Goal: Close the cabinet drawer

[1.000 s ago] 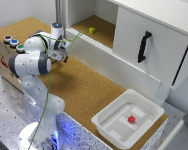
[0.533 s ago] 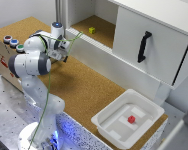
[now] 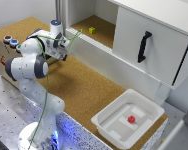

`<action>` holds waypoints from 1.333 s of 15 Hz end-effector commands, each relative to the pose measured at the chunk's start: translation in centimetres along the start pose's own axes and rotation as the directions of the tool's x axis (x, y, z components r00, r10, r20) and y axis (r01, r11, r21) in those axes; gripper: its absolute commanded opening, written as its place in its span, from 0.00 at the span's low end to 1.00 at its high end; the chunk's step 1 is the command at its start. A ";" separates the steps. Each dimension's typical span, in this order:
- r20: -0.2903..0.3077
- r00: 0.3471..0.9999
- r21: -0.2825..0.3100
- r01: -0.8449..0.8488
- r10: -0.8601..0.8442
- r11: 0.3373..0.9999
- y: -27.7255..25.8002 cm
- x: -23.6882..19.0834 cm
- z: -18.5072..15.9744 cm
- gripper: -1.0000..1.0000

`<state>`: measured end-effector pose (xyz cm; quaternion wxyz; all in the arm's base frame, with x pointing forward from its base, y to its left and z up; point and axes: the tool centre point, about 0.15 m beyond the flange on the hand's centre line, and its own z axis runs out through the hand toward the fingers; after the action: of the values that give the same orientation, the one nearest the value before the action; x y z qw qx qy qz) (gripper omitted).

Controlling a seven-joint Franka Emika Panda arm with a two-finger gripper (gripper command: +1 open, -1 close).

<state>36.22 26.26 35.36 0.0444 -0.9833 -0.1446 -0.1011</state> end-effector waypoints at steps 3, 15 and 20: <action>-0.001 0.999 -0.130 -0.041 0.042 0.991 4.9 -0.2 -3.2 1.00; -0.032 0.993 -0.092 -0.118 0.116 0.989 10.1 -0.6 -6.0 1.00; -0.092 0.985 -0.224 -0.164 0.147 0.961 13.7 -0.2 -6.4 1.00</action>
<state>37.79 16.08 40.28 -0.0029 -0.9889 -0.0711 -0.1305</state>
